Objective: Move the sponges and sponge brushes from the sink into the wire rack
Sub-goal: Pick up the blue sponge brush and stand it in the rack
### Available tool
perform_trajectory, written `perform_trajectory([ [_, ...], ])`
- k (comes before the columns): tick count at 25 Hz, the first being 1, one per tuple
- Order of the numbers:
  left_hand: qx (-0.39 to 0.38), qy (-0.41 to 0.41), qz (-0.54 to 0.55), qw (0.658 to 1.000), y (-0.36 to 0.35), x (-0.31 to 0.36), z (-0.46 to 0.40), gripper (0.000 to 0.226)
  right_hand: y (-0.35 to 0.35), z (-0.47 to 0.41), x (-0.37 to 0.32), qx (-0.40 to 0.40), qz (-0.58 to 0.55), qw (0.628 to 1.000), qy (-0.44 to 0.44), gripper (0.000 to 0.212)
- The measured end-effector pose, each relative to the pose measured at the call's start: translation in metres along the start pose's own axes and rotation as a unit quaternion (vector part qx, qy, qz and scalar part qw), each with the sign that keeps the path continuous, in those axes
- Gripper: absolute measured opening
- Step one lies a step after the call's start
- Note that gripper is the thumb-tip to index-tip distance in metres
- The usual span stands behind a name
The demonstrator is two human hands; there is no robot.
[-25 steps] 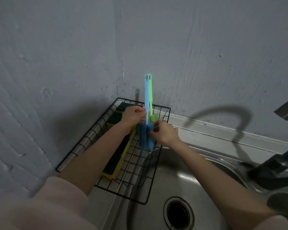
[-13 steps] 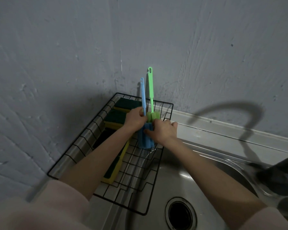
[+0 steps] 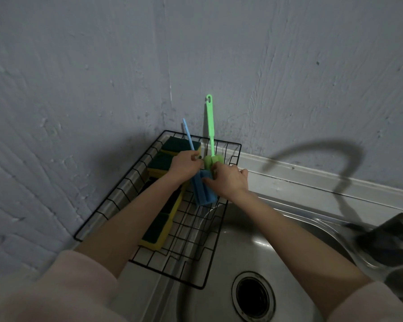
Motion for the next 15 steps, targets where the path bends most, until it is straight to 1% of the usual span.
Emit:
perform_trajectory([
  [5,0.009,-0.024,0.001,1.0,0.006,0.008,0.021,0.039,0.011,0.016,0.004,0.027,-0.046,0.998,0.012,0.033],
  [9,0.011,-0.067,-0.02,0.998,0.002,0.021,0.048,0.04,0.022,0.035,0.018,0.03,-0.068,0.997,0.016,0.04],
  [15,0.023,-0.116,-0.035,0.992,-0.018,0.041,0.101,0.038,0.031,0.077,0.058,0.04,-0.163,0.986,0.019,0.04],
])
Point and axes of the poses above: each hand's wrist, its own z-axis away from the middle knuckle, its own y-axis out of the back of the hand, x = y × z, the point moved 2 cm from there along -z, towards the middle knuckle, and after that the axes turned 13 degrees about z, right-handed, at the moved point
